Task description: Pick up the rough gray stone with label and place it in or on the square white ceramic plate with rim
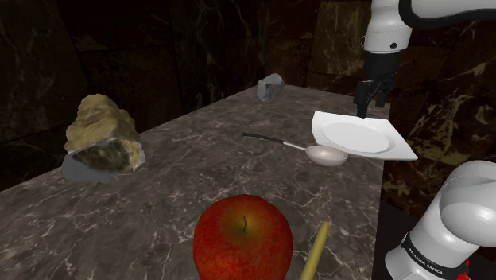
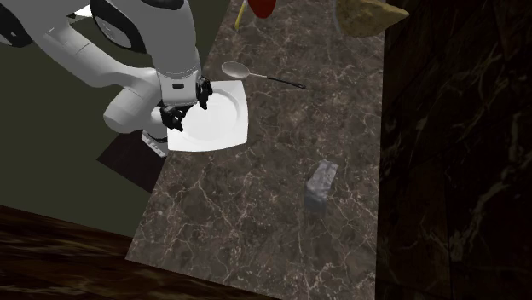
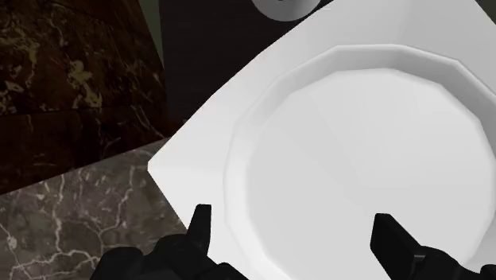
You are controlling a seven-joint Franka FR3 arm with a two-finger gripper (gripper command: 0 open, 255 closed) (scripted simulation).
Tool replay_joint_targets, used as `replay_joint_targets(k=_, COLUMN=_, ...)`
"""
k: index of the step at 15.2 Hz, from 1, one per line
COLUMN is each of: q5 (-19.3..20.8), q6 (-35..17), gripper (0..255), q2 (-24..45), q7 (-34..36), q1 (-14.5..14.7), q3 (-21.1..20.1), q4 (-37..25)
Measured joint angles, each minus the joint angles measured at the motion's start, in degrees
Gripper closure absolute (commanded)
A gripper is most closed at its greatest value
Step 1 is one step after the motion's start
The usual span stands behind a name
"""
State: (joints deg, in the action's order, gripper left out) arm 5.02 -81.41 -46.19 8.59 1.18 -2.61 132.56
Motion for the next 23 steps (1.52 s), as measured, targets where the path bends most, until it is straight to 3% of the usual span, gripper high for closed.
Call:
replay_joint_targets(k=4, q5=-1.5, q6=-2.1, gripper=0, q2=3.7, q7=4.3, q1=-1.1, q3=-1.3, q4=-2.1)
replay_joint_targets(k=11, q5=-5.1, q6=-8.9, gripper=0, q2=17.2, q7=19.1, q1=-4.5, q3=-5.5, q4=-11.1)
replay_joint_targets(k=23, q5=-4.8, q6=-13.2, gripper=0, q2=40.8, q7=42.5, q1=-9.0, q3=-8.3, q4=-35.2)
